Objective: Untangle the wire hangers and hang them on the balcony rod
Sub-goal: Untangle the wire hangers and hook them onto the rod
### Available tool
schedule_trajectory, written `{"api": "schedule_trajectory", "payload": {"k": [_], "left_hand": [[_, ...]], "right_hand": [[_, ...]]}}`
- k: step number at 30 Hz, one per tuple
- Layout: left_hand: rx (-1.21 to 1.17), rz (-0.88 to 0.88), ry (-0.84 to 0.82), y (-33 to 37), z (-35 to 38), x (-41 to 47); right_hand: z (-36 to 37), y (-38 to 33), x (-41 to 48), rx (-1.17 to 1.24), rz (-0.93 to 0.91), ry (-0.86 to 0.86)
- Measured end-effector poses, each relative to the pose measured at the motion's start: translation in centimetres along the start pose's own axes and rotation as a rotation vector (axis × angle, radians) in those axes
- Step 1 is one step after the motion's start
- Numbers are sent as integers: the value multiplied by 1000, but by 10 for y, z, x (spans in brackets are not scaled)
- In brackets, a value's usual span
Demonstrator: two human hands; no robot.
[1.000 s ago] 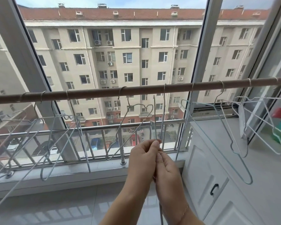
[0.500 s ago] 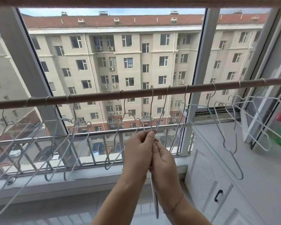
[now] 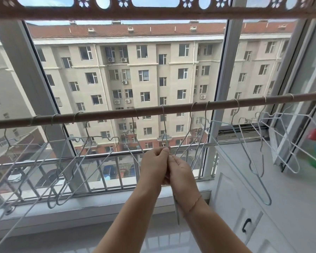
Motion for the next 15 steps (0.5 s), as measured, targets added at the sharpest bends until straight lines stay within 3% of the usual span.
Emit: {"api": "schedule_trajectory", "payload": {"k": [3,6,10,13,15], "left_hand": [[17,24,26,-6,-7,-1],[78,167,111,1,-25,-8],[203,395,356,13,-66,-19],[170,327,425,0,-87,-7],[112,204,369,-11,-89,4]], "right_hand": [[2,7,-2,2,38,-19],[2,9,-10,6,35,-59],[-11,2,-23,-296,-77,-26],[-19,-22,-38,-632,-254,96],[-20,-53,-55,-700,-414,200]]}}
Point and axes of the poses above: each hand's wrist, its own x-axis towards the middle knuckle, its own z-axis out of the palm, y = z × x, the point moved 9 cm from there along x, towards the middle knuckle, and after that the axes turned 1 degree about z, right-handed, at the moved point
